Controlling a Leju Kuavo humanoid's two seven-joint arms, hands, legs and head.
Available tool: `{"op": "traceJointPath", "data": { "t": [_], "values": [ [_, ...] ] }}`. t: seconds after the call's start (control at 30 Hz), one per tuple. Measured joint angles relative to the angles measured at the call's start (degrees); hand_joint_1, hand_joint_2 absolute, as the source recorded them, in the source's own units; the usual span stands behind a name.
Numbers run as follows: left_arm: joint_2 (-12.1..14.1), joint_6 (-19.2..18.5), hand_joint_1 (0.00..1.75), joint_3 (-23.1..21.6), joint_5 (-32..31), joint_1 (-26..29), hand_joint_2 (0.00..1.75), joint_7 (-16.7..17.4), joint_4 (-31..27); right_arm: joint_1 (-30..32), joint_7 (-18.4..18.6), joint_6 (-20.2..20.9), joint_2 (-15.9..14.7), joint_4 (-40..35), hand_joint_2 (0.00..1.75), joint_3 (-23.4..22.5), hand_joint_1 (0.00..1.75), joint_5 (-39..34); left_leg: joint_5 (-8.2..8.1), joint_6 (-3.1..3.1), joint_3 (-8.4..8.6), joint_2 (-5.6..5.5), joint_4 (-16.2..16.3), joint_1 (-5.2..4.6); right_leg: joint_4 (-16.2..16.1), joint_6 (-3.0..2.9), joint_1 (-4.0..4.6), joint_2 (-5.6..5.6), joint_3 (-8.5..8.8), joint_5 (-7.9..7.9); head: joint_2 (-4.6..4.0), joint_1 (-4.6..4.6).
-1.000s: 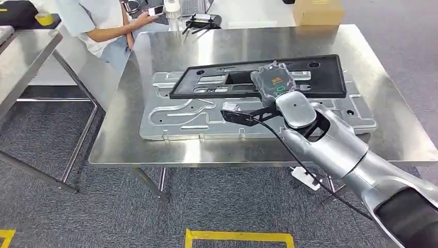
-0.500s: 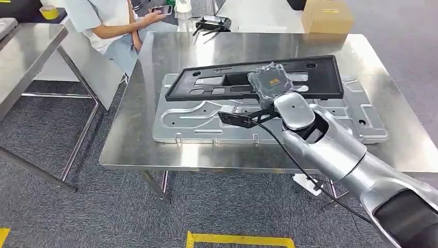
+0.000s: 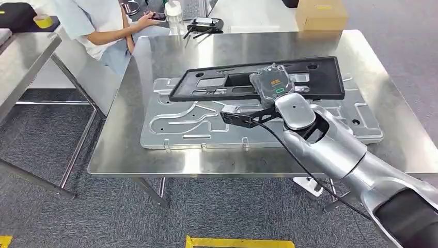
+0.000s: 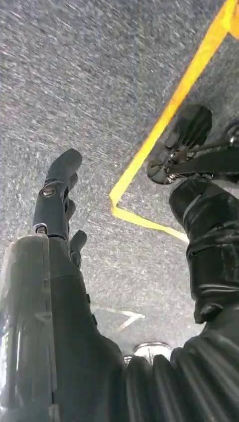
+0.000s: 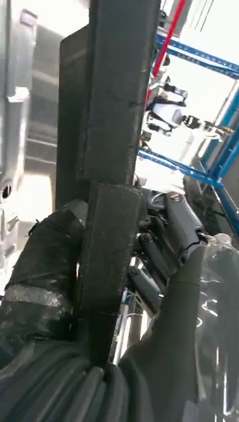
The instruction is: Take the parts from the cabinet and place them on the table.
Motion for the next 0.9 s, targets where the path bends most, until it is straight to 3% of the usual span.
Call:
{"op": "traceJointPath", "data": {
  "t": [0.03,0.1,0.13,0.17,0.23,0.3,0.33,0.37,0.43,0.47,0.5,0.53,0.6,0.63,0.67,0.77,0.83,0.9],
  "values": [
    [-0.02,0.00,0.00,0.00,0.00,0.03,1.75,0.00,0.00,0.02,-0.02,0.00,0.00,0.02,1.75,0.00,1.75,0.00,2.47,0.01,0.86,0.01,-2.76,0.07,0.00,0.06,-0.01,0.03,0.22,-0.15,0.00,0.04],
    [0.00,0.00,0.00,0.00,0.00,0.01,1.75,0.00,0.00,-0.10,0.00,-0.02,0.00,0.00,1.75,0.00,1.75,0.00,8.44,0.33,5.40,0.02,-13.07,0.09,-0.02,0.34,-0.02,0.05,0.88,-0.55,0.00,0.00],
    [0.06,0.02,0.00,0.00,0.00,-0.01,1.75,0.00,0.00,-0.20,0.00,-0.04,0.00,0.02,1.75,0.00,1.75,0.00,9.19,0.58,6.88,0.01,-17.00,0.04,-0.14,0.51,-0.05,0.02,1.08,-0.71,0.00,0.04],
    [0.06,0.04,0.00,0.00,0.00,0.00,1.75,0.00,0.00,-0.35,0.00,-0.04,0.00,0.02,1.75,0.00,1.75,0.04,8.52,0.94,7.84,-0.02,-17.71,-0.55,-0.16,0.81,0.27,0.11,0.92,-0.74,0.00,0.04],
    [0.06,0.06,0.00,0.00,-0.02,-0.09,1.75,-0.04,0.00,-0.25,-0.02,-0.09,0.00,0.02,1.75,0.00,1.75,0.15,8.23,1.47,7.76,-0.07,-18.03,-0.71,-0.41,1.37,0.13,0.09,0.91,-0.65,0.00,0.04],
    [0.09,0.09,0.00,0.00,-0.07,-0.09,1.75,-0.09,0.00,-0.19,-0.13,-0.13,0.00,0.00,1.75,0.00,1.75,0.28,8.53,2.27,8.51,0.01,-18.95,-0.40,-0.91,2.14,0.45,0.10,1.31,-0.81,0.00,0.13],
    [0.04,0.09,0.00,0.00,-0.07,-0.01,1.75,-0.09,0.00,-0.18,-0.13,-0.15,-0.04,0.04,1.75,0.00,1.75,0.35,8.71,2.56,9.07,0.07,-19.57,-0.27,0.23,2.23,0.19,-0.15,0.98,-1.36,0.00,0.26],
    [0.02,0.09,0.00,0.00,-0.07,-0.02,1.75,-0.11,0.00,-0.34,-0.15,-0.20,-0.07,0.04,1.75,0.00,1.75,0.37,8.59,2.97,9.27,0.12,-19.71,-0.17,2.64,2.18,0.31,-0.19,-0.21,-2.81,0.00,0.44],
    [0.06,0.09,0.00,0.00,-0.07,-0.11,1.75,-0.13,0.00,-0.13,-0.15,-0.35,-0.07,0.09,1.75,0.00,1.75,0.48,8.33,3.54,9.32,0.17,-19.44,-0.35,12.11,2.23,0.33,-0.06,-5.17,-6.63,0.00,0.61],
    [0.06,0.09,0.00,0.00,-0.07,-0.13,1.75,-0.13,0.00,0.23,-0.33,-0.35,-0.07,0.13,1.75,0.00,1.75,0.48,8.13,3.77,9.32,0.17,-19.30,-0.41,15.64,2.30,0.29,-0.07,-7.29,-7.43,0.00,0.66],
    [0.04,0.04,0.00,0.00,-0.07,-0.11,1.75,-0.13,0.00,0.61,-0.33,-0.35,-0.09,0.24,1.75,0.00,1.75,0.48,7.96,3.75,9.33,0.10,-19.08,-0.41,16.69,2.35,0.25,-0.07,-8.33,-6.94,0.00,0.63],
    [0.02,0.04,0.00,0.00,-0.07,-0.06,1.75,-0.13,0.00,0.77,-0.33,-0.35,-0.09,0.39,1.75,0.00,1.75,0.48,7.68,3.65,9.34,-0.04,-18.81,-0.39,14.92,2.36,0.18,-0.09,-8.00,-5.10,0.00,0.72],
    [-0.11,0.04,0.00,0.00,-0.09,0.00,1.75,-0.13,0.00,0.68,-0.33,-0.39,-0.09,0.44,1.75,0.00,1.75,0.50,6.90,3.21,9.37,-0.19,-17.79,-0.26,6.13,2.30,0.01,-0.17,-4.32,0.19,0.00,0.68],
    [-0.11,0.06,0.00,0.00,-0.07,-0.02,1.75,-0.13,0.00,0.58,-0.37,-0.42,-0.07,0.46,1.75,0.00,1.75,0.52,6.36,2.90,9.26,-0.24,-17.09,-0.24,2.03,2.24,-0.05,-0.31,-2.77,1.36,0.00,0.70],
    [-0.07,0.15,0.00,0.00,-0.07,-0.04,1.75,-0.13,0.00,0.52,-0.42,-0.46,-0.04,0.48,1.75,0.00,1.75,0.57,5.90,2.41,8.66,-0.29,-16.36,-0.74,1.67,2.19,0.23,-0.29,-1.91,0.28,0.00,0.70],
    [-0.09,0.22,0.00,0.00,-0.07,0.01,1.75,-0.15,0.00,0.86,-0.52,-0.52,-0.02,0.48,1.75,0.00,1.75,0.63,5.96,1.86,8.85,-0.29,-16.63,-0.60,1.80,1.26,0.51,-0.02,-2.26,0.30,0.00,0.63],
    [-0.09,0.22,0.00,0.00,-0.07,0.03,1.75,-0.15,0.00,0.77,-0.52,-0.55,-0.09,0.48,1.75,0.00,1.75,0.68,5.27,1.31,8.67,-0.15,-16.07,-0.44,1.33,0.63,-0.02,-0.01,-1.86,0.46,0.00,0.57],
    [-0.09,0.22,0.00,0.00,-0.07,-0.09,1.75,-0.18,0.00,0.64,-0.50,-0.59,-0.04,0.48,1.75,0.00,1.75,0.70,2.35,0.57,6.00,0.01,-10.31,-0.36,1.29,0.17,-0.13,0.05,-1.62,0.30,0.00,0.24]
  ]
}}
